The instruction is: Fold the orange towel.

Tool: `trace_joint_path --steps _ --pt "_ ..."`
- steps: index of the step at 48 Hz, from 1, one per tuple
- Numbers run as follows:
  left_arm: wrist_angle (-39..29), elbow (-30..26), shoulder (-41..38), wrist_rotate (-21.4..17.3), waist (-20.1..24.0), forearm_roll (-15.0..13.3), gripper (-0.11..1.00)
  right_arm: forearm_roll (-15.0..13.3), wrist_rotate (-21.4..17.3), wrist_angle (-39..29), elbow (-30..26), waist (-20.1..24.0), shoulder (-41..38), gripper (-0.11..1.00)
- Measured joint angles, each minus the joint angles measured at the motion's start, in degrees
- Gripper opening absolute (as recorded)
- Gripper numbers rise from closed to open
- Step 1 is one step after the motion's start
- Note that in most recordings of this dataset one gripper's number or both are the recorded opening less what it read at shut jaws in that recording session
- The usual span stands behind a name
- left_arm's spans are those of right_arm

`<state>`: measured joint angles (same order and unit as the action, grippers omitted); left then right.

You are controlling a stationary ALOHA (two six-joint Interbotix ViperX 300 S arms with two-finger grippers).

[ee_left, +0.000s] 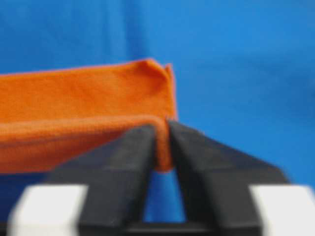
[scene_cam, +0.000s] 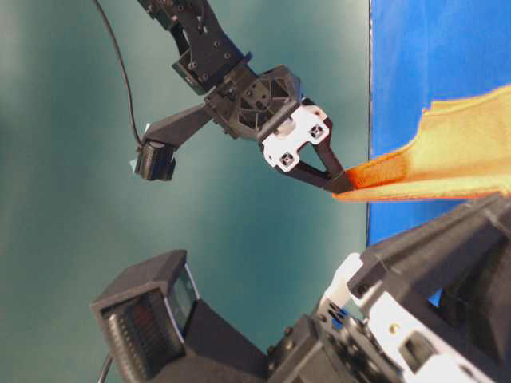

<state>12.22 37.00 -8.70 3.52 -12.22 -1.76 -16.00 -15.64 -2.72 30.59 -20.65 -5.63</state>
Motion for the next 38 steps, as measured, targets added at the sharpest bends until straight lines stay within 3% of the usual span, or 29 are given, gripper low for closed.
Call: trace_joint_path --steps 5,10,19,38 --pt "0.09 -0.09 0.00 -0.09 -0.18 0.00 0.57 -0.09 0.09 0.00 0.26 -0.53 0.00 0.58" --pt "0.00 0.00 0.00 0.00 0.09 0.00 0.84 -0.35 0.00 0.09 0.44 -0.44 0.00 0.59" --pt "-1.14 -0.09 0.18 -0.44 0.53 0.00 0.74 -0.44 0.09 0.18 0.53 -0.26 0.00 0.57" --pt "-17.14 1.41 13.71 -1.05 1.49 0.00 0.74 -0.53 0.09 -0.26 3.96 0.88 6.94 0.58"
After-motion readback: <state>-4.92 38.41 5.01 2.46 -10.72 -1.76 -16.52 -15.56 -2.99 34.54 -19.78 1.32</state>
